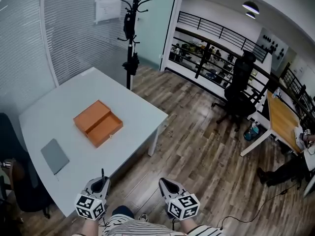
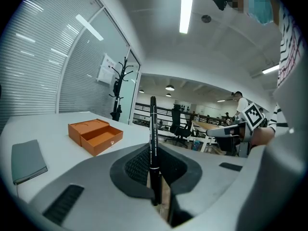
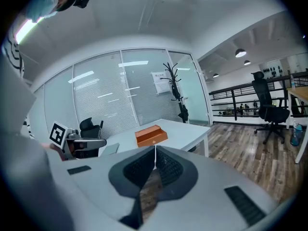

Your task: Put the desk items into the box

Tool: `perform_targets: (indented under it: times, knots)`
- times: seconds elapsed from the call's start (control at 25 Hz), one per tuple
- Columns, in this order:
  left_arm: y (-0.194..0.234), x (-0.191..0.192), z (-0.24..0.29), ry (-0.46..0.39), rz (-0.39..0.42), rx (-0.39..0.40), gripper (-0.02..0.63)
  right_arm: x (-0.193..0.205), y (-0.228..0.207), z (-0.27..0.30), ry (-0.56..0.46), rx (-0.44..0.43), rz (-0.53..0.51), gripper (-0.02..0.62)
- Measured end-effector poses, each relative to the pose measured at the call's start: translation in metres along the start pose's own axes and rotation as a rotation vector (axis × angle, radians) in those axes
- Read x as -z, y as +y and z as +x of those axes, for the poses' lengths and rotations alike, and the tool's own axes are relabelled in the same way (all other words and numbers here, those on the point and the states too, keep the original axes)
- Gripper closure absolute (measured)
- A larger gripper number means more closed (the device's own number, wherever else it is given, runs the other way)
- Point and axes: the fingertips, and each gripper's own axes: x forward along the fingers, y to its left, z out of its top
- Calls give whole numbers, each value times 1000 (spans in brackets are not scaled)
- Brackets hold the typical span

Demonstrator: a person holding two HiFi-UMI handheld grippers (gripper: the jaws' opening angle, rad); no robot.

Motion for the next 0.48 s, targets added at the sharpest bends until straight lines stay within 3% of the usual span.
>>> perform_targets:
  times: [0.48]
  knots:
    - [71, -25, 54, -5, -21, -22, 566, -26, -14, 86, 31, -11, 2, 569]
